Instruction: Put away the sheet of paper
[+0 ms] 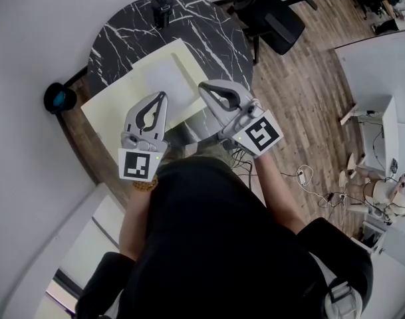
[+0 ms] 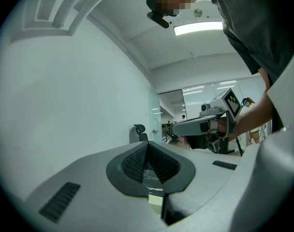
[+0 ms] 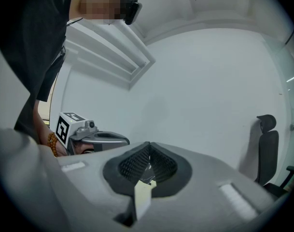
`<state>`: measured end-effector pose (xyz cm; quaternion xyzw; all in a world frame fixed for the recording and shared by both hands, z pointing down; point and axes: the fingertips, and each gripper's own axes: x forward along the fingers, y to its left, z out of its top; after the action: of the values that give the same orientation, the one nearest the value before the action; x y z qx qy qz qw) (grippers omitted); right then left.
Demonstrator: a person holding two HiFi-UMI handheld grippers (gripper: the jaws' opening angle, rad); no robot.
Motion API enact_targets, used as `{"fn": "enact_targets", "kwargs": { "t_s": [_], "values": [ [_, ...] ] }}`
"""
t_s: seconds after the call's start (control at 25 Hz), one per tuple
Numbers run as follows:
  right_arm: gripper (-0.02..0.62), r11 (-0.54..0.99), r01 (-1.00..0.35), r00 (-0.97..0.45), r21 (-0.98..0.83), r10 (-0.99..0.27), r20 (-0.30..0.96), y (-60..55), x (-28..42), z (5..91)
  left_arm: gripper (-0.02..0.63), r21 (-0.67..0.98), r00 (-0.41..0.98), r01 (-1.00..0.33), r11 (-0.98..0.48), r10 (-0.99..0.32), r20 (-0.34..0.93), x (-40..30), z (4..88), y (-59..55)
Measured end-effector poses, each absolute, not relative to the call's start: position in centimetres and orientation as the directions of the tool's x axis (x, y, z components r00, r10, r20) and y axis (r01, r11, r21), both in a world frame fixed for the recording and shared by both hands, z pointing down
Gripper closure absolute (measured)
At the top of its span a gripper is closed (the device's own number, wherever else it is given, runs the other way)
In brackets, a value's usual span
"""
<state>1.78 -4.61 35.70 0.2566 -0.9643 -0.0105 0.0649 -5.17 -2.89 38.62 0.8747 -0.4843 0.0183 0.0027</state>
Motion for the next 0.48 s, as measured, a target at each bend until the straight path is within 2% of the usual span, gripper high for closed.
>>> {"fn": "enact_targets", "kwargs": {
  "t_s": [0.48],
  "values": [
    [0.597,0.869,-0.49,-0.863,0.06,-0.494,0.106,-4.41,1.52,35.42,0.595,0.002,0.524,-0.852,-0.524,-0.851,0.043,-5.59,39.1,-2.92]
  ]
}}
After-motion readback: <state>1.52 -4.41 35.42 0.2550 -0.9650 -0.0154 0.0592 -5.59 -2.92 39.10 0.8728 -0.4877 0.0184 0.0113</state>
